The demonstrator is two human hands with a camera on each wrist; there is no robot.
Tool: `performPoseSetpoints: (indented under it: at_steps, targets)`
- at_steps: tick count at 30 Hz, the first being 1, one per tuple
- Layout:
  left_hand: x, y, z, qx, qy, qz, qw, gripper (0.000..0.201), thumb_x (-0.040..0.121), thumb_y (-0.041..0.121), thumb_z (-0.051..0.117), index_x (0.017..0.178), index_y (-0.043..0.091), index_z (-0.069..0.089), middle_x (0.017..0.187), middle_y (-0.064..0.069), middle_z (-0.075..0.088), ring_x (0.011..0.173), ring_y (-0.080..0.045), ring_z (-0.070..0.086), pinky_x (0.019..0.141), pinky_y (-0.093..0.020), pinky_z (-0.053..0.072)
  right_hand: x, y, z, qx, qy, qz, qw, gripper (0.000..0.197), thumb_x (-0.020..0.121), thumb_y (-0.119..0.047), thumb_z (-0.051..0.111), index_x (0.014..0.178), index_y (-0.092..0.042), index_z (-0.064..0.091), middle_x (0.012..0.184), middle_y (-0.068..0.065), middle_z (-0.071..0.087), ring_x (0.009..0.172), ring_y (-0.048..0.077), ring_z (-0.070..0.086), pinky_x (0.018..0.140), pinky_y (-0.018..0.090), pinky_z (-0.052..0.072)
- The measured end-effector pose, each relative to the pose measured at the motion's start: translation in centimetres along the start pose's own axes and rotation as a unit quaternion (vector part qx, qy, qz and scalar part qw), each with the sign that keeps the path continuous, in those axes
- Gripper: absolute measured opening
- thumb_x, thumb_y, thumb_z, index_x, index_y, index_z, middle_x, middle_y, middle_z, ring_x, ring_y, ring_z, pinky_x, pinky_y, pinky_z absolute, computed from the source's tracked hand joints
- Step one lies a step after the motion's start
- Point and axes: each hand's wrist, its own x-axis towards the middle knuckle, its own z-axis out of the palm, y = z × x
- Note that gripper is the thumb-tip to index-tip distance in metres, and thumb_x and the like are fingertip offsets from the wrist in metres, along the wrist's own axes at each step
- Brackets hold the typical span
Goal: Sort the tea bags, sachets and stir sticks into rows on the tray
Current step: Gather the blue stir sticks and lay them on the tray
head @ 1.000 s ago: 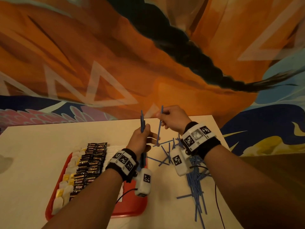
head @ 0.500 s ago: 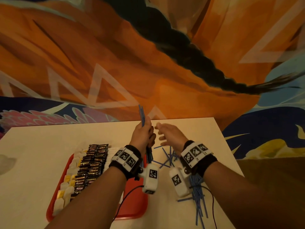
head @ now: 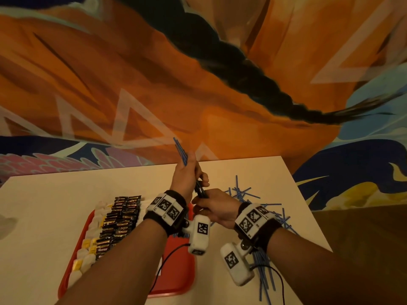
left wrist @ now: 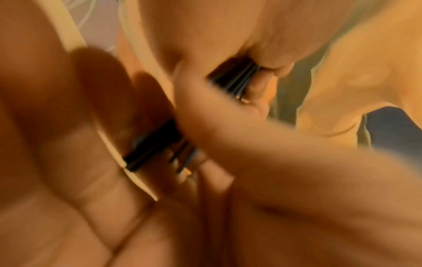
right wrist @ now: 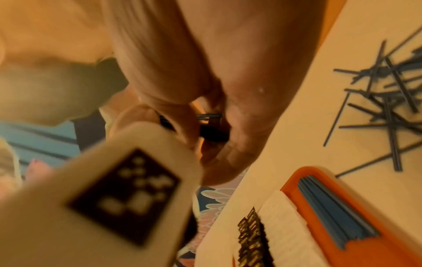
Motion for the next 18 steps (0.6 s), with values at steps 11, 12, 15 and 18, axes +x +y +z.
performPoseSetpoints:
  at_steps: [11, 12, 15, 18]
  targets:
    - [-0.6, -0.3, 0.6, -0.063, -0.01, -0.014, 0.998, 0.03, 0.105, 0.034, 0.047, 0.081, 0.018, 0.037, 0.056, 0.002, 0.022, 0.048, -0.013, 0.021, 0.046, -0.026, 0.025, -0.1, -0.9, -0.8, 0.141, 0.041, 0.035, 0.989, 0.03, 0.073, 0.019, 0.036, 0.09, 0.002, 0.052, 0.098, 0.021, 0.053, 0.088, 0.036, 0.059, 0.084, 0.045, 0.058]
    - [-0.6, -0.5, 0.6, -0.06, -0.003, -0.01, 0.998, 0.033, 0.105, 0.035, 0.047, 0.079, 0.018, 0.036, 0.055, 0.003, 0.021, 0.047, -0.013, 0.019, 0.045, -0.026, 0.022, -0.1, -1.0, -0.9, 0.161, 0.035, 0.035, 0.986, 0.034, 0.069, 0.018, 0.036, 0.093, 0.001, 0.051, 0.1, 0.021, 0.052, 0.091, 0.038, 0.058, 0.09, 0.049, 0.055]
    - [-0.8, -0.9, 0.8, -0.056, 0.012, -0.006, 0.998, 0.037, 0.104, 0.036, 0.048, 0.074, 0.019, 0.033, 0.053, 0.003, 0.02, 0.045, -0.014, 0.016, 0.043, -0.026, 0.018, -0.2, -1.0, -0.9, 0.172, 0.025, 0.035, 0.984, 0.037, 0.062, 0.015, 0.035, 0.091, 0.0, 0.052, 0.101, 0.02, 0.051, 0.098, 0.04, 0.057, 0.094, 0.054, 0.052]
    - [-0.9, -1.4, 0.8, -0.027, 0.021, -0.006, 0.999, 0.042, 0.103, 0.036, 0.05, 0.069, 0.02, 0.033, 0.052, 0.003, 0.023, 0.046, -0.015, 0.019, 0.046, -0.028, 0.017, -0.2, -1.2, -0.6, 0.188, 0.017, 0.032, 0.982, 0.039, 0.052, 0.009, 0.041, 0.088, -0.003, 0.048, 0.097, 0.018, 0.043, 0.098, 0.039, 0.052, 0.093, 0.053, 0.053]
